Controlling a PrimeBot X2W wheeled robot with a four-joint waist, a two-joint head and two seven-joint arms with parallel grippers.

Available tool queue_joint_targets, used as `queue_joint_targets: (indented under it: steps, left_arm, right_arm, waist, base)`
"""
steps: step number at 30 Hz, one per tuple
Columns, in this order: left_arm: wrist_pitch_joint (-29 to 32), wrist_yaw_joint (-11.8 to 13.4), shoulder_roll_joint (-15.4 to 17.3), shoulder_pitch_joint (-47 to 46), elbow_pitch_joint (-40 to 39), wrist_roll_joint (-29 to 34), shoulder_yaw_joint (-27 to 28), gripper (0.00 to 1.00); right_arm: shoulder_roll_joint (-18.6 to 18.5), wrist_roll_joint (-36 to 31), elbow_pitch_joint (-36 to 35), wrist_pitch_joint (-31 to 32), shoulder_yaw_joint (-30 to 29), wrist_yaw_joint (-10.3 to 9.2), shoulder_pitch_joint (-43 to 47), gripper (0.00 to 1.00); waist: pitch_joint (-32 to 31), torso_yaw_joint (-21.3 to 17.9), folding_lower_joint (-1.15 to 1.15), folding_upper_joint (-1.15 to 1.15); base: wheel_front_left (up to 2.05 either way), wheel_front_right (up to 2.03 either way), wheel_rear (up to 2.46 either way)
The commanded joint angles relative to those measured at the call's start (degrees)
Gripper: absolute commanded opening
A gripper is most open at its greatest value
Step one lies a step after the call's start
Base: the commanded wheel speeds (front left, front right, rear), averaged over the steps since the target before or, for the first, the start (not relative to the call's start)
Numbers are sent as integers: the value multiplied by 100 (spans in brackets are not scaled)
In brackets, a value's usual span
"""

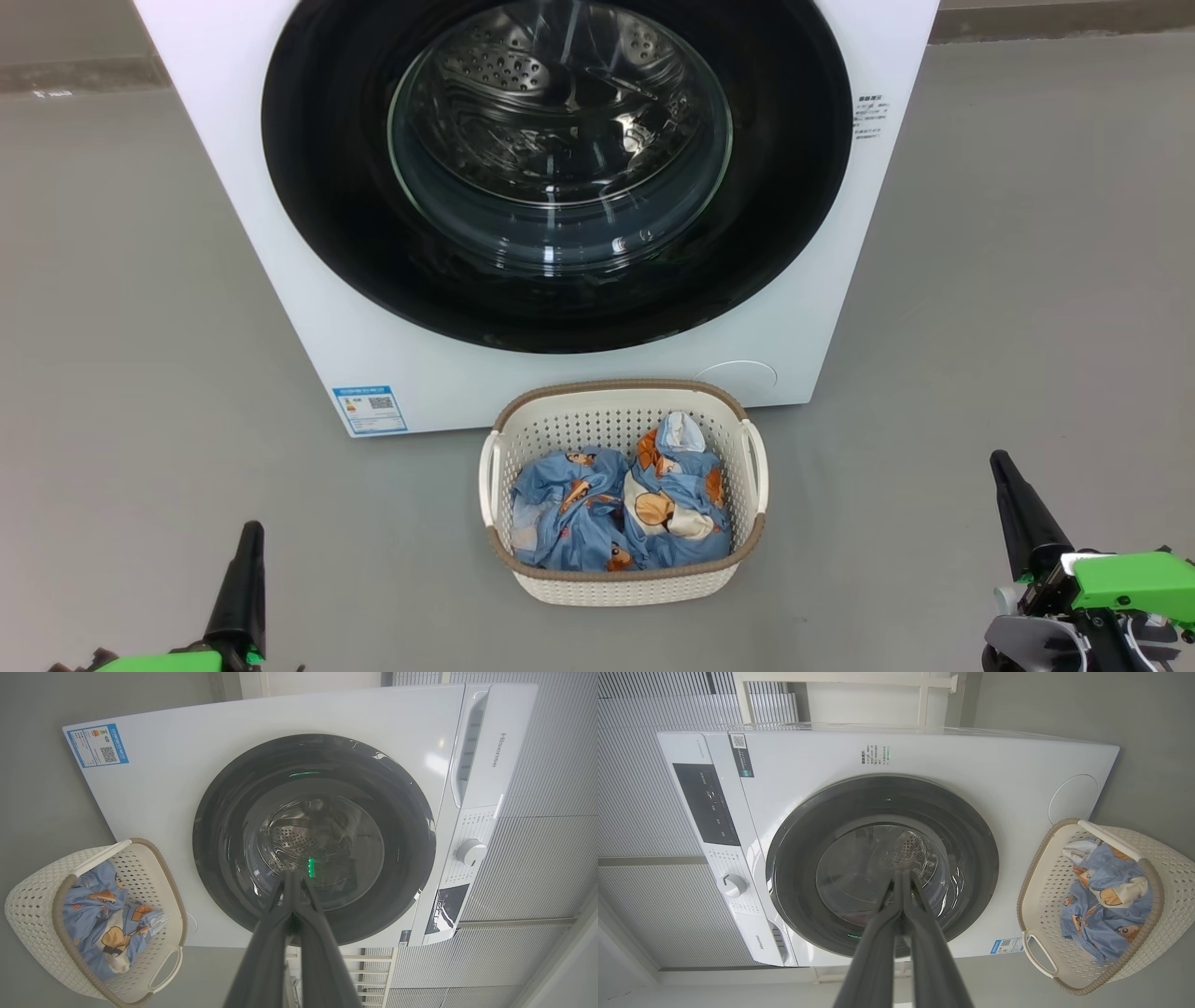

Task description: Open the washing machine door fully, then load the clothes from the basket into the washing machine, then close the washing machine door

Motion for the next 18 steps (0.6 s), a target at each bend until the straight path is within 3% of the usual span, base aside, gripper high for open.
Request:
queue_joint_targets:
  steps: [1, 18]
  left_arm:
    - [36, -40, 54, -244, -106, 50, 181, 0]
    - [35, -40, 54, -244, -106, 50, 180, 0]
  right_arm:
    - [-49, -19, -142, 30, 101, 34, -252, 0]
    - [-49, -18, -142, 29, 103, 34, -252, 0]
  waist:
    - [0, 0, 0, 0]
    - [0, 0, 0, 0]
  base:
    - [0, 0, 0]
    - [0, 0, 0]
